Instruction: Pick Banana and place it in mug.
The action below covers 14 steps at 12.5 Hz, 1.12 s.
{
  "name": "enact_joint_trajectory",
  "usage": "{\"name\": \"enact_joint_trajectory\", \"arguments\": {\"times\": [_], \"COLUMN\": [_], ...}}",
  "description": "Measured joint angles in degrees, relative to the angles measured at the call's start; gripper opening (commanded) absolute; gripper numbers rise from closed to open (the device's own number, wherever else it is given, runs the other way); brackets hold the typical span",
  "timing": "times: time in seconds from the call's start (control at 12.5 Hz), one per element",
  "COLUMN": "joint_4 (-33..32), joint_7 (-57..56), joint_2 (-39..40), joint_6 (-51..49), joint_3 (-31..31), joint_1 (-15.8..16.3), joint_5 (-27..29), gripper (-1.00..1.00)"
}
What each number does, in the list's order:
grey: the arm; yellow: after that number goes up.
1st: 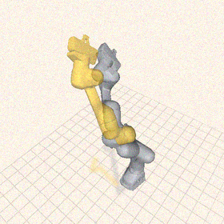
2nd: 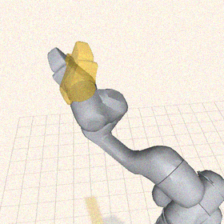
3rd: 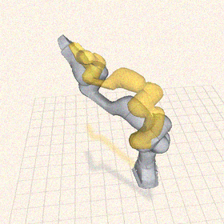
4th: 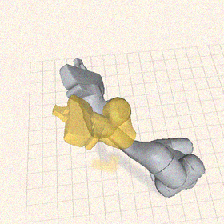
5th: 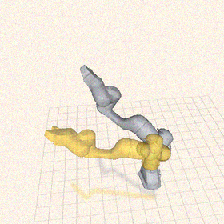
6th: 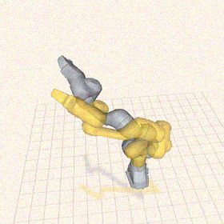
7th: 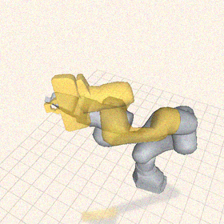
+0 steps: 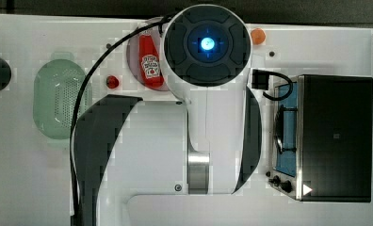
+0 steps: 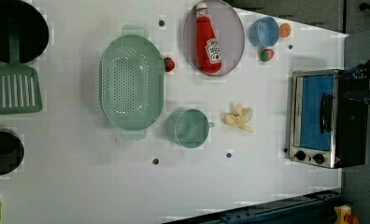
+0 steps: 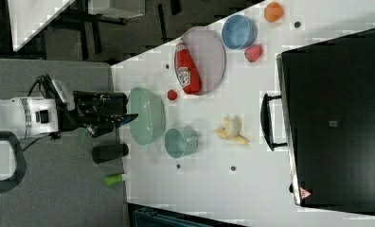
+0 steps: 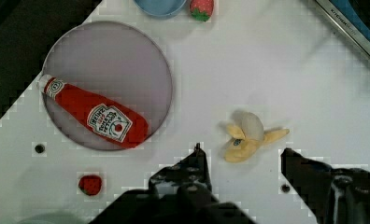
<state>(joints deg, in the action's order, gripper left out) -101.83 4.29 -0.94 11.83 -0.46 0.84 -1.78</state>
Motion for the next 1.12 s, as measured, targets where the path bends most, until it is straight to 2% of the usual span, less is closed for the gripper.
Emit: {"name": "enact_joint_trajectory", "arguments": {"times": [0.08, 0.16, 0.32, 0.48, 0.64, 0.8, 1.12], "joint_4": [-4.81, -10.52, -17.46, -18.35, -19.25, -24.17, -35.14], "joint_7": [0.00, 0.00, 0.01, 0.02, 0.02, 0.03, 0.03], "joint_2": [-4.00, -10.12, -21.23, -26.92, -26.71, -23.08, -7.57], "joint_6": [-3.86, -8.74, -11.72, -5.13, 1.27, 7.60, 26.38], "joint_3": [-0.06, -0.06, -0.43, -0.51, -1.01, -1.84, -1.41], "joint_1": [-0.16, -0.53, -0.57, -0.61, -0.33, -0.46, -1.07], "joint_5": [-1.16, -0.89, -0.61, -0.30, -0.55, -2.09, -0.33], "gripper": [0.76, 1.00, 1.00, 1.00, 1.00, 1.00, 1.00]}}
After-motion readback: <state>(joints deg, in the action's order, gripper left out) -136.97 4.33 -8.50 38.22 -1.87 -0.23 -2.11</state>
